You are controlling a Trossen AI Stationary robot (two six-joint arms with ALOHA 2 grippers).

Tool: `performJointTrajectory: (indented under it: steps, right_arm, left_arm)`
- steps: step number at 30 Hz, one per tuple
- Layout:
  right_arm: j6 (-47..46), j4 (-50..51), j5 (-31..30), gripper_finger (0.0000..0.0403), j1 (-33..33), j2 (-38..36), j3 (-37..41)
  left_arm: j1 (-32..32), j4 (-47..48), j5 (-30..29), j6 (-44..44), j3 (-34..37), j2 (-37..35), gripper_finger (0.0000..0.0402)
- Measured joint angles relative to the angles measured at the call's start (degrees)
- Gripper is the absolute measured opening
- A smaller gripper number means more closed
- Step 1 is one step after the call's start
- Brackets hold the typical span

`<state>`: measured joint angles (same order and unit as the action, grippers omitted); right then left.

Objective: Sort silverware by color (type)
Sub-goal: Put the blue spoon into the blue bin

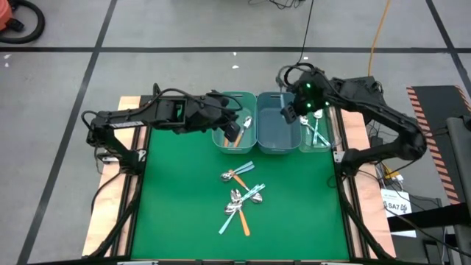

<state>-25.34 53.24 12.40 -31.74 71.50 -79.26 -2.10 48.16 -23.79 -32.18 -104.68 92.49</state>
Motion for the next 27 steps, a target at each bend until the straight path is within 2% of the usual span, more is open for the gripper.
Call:
performJointTrajectory:
  steps: [5,12,17,27]
  right_arm:
    - [2.51,-0.09,5.87,0.0034,-5.39,3.58,4.60]
    - [2.03,-2.44,5.90,0.0034,-8.96,6.65,12.68]
    - [0.56,-5.82,5.74,0.0049,-9.62,8.52,16.70]
    - [0.98,-7.62,1.17,0.0048,-9.42,13.60,17.55]
  left_arm:
    - [-1.00,2.32,-0.04,0.00,0.00,0.00,0.0088]
    - [-1.21,6.01,-0.07,0.02,0.00,0.00,0.0088]
    - [-1.21,7.12,-0.09,0.16,0.00,0.00,0.0088]
    - [-1.21,7.46,-0.15,0.85,0.00,0.01,0.0088]
